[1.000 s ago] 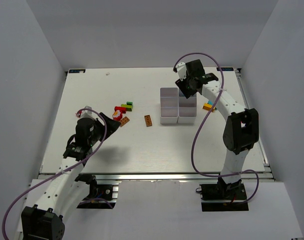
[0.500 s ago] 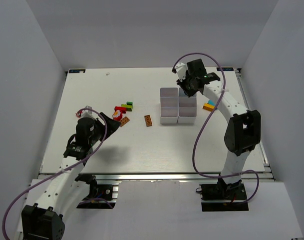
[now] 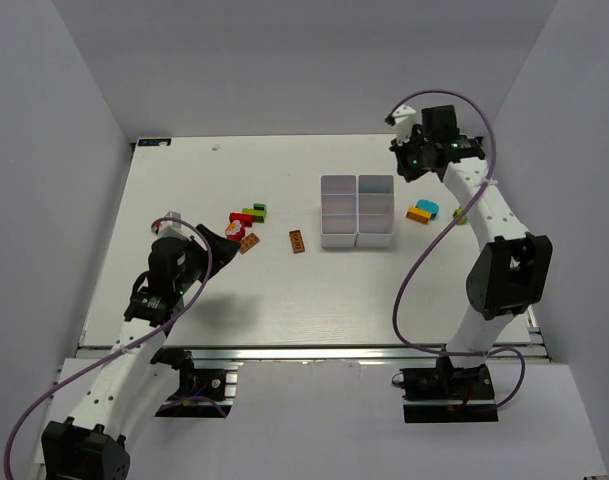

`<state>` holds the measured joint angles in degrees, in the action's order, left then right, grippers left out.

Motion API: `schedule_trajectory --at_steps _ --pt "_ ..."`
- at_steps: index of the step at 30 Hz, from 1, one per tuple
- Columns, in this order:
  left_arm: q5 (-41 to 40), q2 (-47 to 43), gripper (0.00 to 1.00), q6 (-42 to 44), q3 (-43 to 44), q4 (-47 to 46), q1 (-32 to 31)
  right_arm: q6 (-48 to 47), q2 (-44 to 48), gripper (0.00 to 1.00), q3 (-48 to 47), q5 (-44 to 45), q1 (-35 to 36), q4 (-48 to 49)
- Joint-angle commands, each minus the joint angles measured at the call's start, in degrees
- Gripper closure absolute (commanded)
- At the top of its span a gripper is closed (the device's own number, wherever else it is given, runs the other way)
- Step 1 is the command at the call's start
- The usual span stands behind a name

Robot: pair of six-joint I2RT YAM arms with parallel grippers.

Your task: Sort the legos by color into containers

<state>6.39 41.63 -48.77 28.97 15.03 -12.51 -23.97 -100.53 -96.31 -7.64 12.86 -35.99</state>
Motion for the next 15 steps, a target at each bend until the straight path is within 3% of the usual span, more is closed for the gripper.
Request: schedule_trajectory --at_steps 1,3,4,7,9,10,15 --pt "-0.9 -1.6 0.18 -0.1 1.2 0.4 -0.2 4.4 -0.4 1.0 -3.7 -3.0 -6.6 -0.5" --pt "-0.8 -1.7 0.18 -0.4 1.2 0.0 -0.2 5.5 -1.1 1.0 -5.3 -5.4 -9.3 -1.3" --pt "-0.7 -1.7 0.18 -0.6 1.2 -0.1 -0.1 6.0 -1.3 0.89 -5.6 -6.4 -12.0 -1.8" --pt "-0.2 -1.6 0.18 -1.1 1.1 -0.9 -0.2 5.9 -2.6 0.32 -6.3 -14.3 -18.4 -4.5" --pt "0.4 -1.5 0.18 -1.8 0.9 -1.8 -0.2 6.6 -3.3 0.15 -5.6 -18.8 -20.7 -5.5" --pt "0.5 -1.5 0.18 -2.2 0.9 -2.5 -0.1 6.7 -3.4 0.11 -5.0 -19.5 -22.4 -5.5" --pt "1.3 -0.9 0.18 -3.3 1.1 -4.7 -0.1 9.5 -4.4 0.11 -0.7 -19.7 -26.5 -3.3"
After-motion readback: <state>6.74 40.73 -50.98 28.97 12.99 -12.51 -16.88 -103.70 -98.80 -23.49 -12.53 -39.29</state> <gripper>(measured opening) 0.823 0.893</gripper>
